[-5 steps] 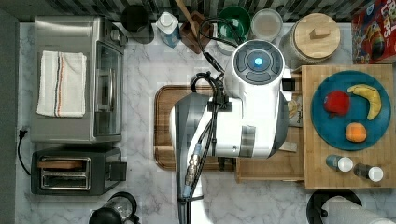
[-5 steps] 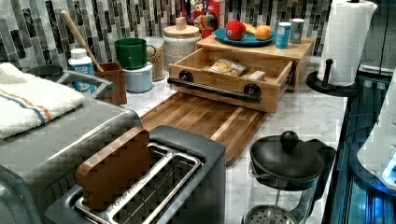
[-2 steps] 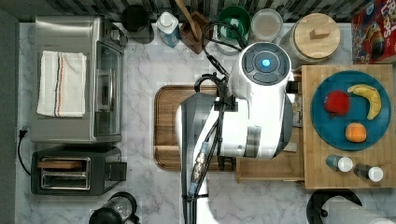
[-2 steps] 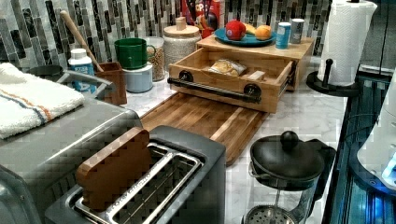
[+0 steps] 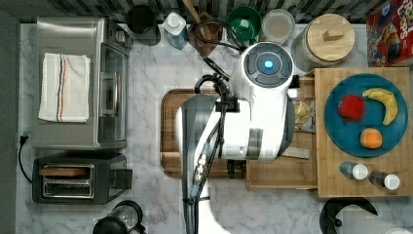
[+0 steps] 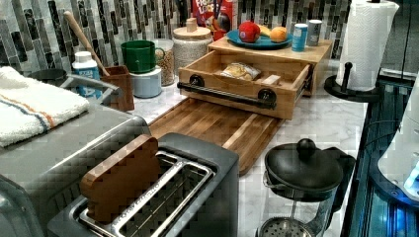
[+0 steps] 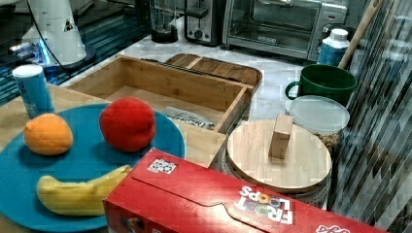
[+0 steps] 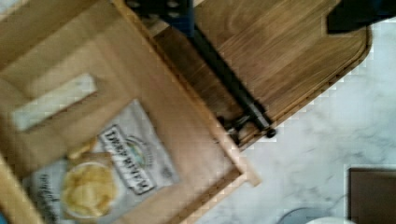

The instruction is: Close the drawer.

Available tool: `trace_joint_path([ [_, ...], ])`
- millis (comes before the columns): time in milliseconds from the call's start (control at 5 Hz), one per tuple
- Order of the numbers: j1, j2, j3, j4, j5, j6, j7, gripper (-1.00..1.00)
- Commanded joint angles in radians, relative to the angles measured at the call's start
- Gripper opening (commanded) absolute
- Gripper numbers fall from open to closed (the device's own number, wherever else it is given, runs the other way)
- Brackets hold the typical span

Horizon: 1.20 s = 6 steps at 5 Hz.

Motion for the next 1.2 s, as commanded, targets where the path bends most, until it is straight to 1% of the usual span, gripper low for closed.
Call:
trace_joint_path([
  [200, 0.08, -0.015, 0.125, -0.112, 0.05, 0.044, -0.155, -1.0],
  [600, 0.057, -0.012, 0.166, -0.289, 0.017, 0.242, -0.296, -1.0],
  [800, 0.042, 0.012, 0.183, -0.35, -0.045, 0.325, -0.348, -1.0],
  [1000, -0.028, 0.039, 0.231, -0.403, -0.105, 0.414, -0.392, -1.0],
  [1200, -0.016, 0.059, 0.186, -0.41, -0.146, 0.442, -0.435, -1.0],
])
